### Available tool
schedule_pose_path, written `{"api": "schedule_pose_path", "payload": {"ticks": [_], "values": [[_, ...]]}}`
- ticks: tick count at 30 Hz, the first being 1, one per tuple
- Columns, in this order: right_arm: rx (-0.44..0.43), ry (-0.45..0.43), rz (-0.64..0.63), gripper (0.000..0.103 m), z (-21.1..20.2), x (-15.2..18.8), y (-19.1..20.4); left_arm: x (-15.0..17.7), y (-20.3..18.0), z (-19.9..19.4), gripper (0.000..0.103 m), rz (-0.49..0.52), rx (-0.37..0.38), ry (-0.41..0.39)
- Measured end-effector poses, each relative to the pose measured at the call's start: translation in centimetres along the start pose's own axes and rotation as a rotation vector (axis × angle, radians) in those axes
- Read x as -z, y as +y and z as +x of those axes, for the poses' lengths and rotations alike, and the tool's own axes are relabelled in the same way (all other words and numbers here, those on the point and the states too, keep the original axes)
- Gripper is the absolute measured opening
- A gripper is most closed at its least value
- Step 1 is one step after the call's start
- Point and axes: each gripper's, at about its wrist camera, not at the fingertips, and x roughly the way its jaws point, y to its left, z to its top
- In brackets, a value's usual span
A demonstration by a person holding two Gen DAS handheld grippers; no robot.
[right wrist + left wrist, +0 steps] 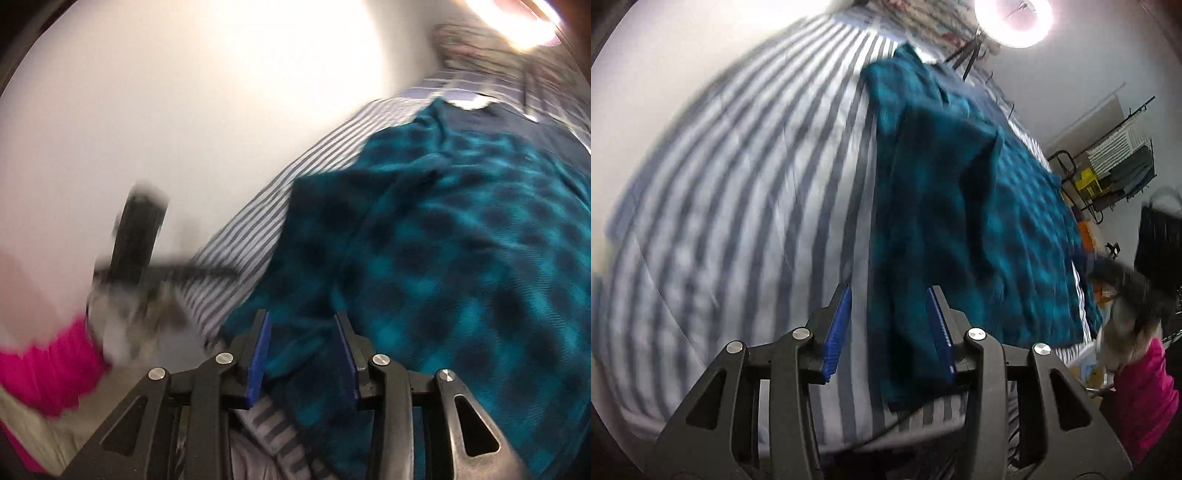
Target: Fold large clothes
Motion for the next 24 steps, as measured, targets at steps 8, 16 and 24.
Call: {"api": "schedule_pose_path", "payload": {"ticks": [8,16,24], "values": [[0.076,-0.095,0.030,0.039,1.0,-7.9,-1.1,2.2,-1.0,2.2,0.042,0.025,-0.025,-0.003],[0.194,-0.045,-0.020,0.040,8.3,-17.9,-1.9,2.9,-2.3,3.0,0.006,0.086,0.001,-0.018],[0.287,0.030,-0.139,0.051,16.9,-24.7,-3.3,3.0,-1.1,2.0,0.004,0.063,0.077,-0.038]]}}
